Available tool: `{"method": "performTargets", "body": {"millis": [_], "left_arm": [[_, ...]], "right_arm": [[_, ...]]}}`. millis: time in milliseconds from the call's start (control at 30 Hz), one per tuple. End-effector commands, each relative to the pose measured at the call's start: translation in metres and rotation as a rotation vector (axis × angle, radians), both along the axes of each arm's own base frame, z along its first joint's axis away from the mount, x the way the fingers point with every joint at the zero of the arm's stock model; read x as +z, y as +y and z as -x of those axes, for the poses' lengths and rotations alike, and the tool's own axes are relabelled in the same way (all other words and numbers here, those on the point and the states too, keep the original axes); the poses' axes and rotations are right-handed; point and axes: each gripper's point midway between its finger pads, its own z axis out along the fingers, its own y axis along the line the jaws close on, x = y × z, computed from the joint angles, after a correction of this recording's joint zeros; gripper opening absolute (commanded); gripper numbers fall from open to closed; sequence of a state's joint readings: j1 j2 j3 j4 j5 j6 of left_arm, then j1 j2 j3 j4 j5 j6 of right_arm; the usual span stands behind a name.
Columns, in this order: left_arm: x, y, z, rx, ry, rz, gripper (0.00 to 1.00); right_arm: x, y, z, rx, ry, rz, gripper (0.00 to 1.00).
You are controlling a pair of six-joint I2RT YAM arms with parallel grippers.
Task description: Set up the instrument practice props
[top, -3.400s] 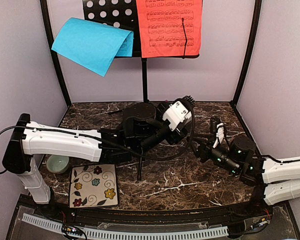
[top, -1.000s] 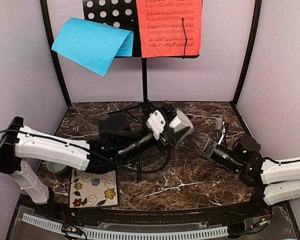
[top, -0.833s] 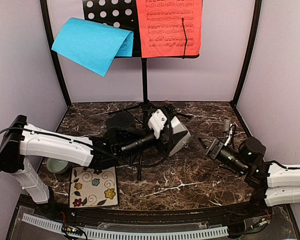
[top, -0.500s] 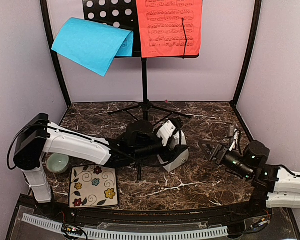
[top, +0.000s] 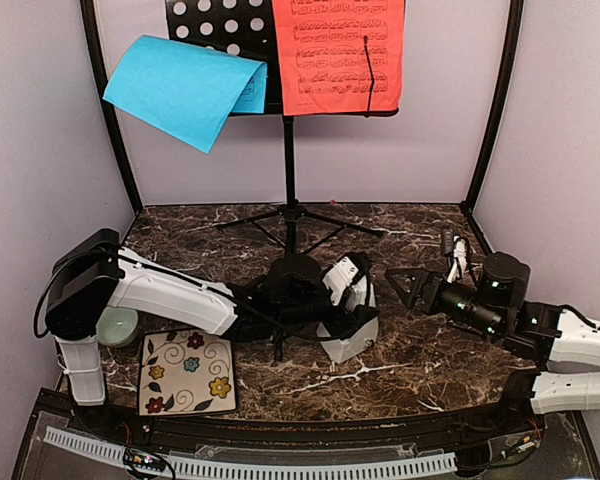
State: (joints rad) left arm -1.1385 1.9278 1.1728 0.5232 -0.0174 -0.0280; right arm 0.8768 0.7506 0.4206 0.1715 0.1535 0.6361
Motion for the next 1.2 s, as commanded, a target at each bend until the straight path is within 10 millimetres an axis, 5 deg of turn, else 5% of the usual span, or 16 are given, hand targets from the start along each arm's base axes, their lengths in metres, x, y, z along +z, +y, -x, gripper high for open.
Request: {"method": "performTargets", "body": {"millis": [0, 333, 467, 600, 833, 1167], "left_arm": [[0.064, -0.003, 0.001, -0.019, -0.043, 0.181, 0.73], [0.048, -0.005, 0.005, -0.037, -0.003, 0.174, 0.80], [0.064, 0.002, 0.011, -0.054, -0.018, 0.190, 0.91], [0.076, 0.021, 0.021, -0.064, -0.049, 0.207, 0.93], [0.068, 0.048, 0.035, -0.077, -0.087, 0.207, 0.83], [0.069, 0.039, 0.027, -0.069, -0.117, 0.207, 0.68]], "right_arm": [[0.014, 0.003, -0.004, -0.003, -0.025, 0.004, 0.87], [0.012, 0.008, -0.005, 0.011, -0.011, 0.016, 0.87], [0.012, 0.012, -0.006, 0.023, -0.007, 0.028, 0.86], [0.011, 0.021, -0.008, 0.051, 0.007, 0.047, 0.85], [0.003, 0.041, -0.011, 0.111, 0.051, 0.045, 0.86], [-0.004, 0.051, -0.014, 0.150, 0.114, -0.064, 0.85]]}}
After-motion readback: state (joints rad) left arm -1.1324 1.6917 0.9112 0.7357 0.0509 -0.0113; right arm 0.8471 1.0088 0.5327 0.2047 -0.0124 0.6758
